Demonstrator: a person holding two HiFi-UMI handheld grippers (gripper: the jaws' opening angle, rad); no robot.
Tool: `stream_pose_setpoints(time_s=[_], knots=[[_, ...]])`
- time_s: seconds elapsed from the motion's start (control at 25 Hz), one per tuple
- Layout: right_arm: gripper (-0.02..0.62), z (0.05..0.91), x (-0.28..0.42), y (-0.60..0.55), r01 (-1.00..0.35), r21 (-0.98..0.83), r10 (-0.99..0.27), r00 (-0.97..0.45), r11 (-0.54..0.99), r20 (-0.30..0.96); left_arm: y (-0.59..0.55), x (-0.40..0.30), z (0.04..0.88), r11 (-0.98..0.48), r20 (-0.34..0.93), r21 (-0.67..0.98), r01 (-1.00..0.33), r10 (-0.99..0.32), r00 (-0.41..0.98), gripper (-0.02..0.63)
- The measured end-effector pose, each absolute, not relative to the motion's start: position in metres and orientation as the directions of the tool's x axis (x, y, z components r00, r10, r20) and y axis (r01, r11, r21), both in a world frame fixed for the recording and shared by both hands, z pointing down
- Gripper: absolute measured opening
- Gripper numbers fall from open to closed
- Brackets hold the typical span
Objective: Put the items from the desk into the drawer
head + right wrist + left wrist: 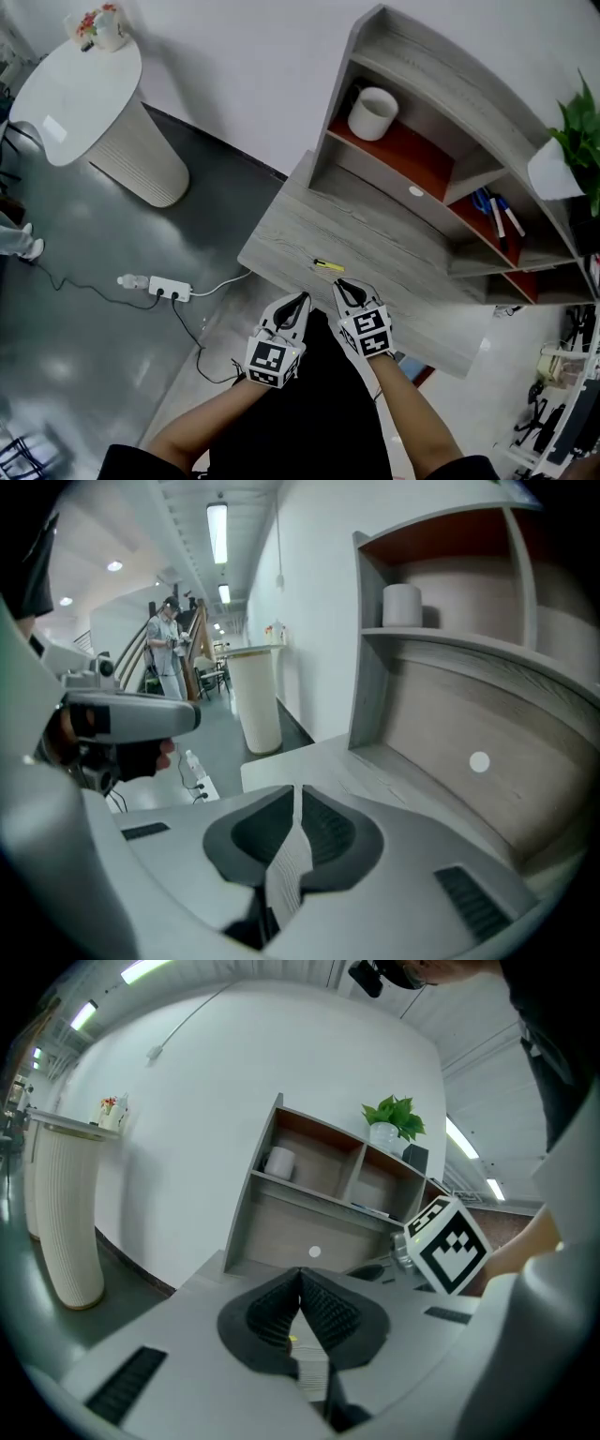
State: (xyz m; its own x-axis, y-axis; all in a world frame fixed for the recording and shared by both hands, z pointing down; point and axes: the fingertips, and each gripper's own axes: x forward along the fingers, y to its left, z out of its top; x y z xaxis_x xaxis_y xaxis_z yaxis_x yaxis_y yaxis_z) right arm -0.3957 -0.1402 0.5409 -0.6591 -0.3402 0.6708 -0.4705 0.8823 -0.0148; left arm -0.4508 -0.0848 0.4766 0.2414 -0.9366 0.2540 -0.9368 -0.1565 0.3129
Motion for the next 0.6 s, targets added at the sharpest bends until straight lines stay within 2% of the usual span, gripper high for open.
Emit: stream_pose_setpoints(time_s=[0.16,0.2,0.28,0.6], knots=[[0.027,0.575,-0.405,-0.152,-0.376,0.015,-0.264,-0.623,0.927,0.736,-0.100,-0.455,0.484,-0.123,0.278,0.316,-0.941,-0.936,0.215,0.015],[0.040,0.583,-0.406,-0.155,-0.344,0.023,-0.243,-0.611,0.939,0.754,-0.104,-0.456,0.486,-0.114,0.284,0.313,-0.943,-0.936,0.208,0.015],[0.110,0.597,-0.409,-0.161,-0.279,0.039,-0.202,-0.586,0.959,0.784,-0.112,-0.460,0.488,-0.095,0.294,0.307,-0.947,-0.937,0.190,0.015],[0.114,0.663,-0.413,-0.171,-0.090,0.051,-0.089,-0.484,0.995,0.870,-0.130,-0.467,0.498,-0.036,0.339,0.304,-0.952,-0.930,0.143,0.015]])
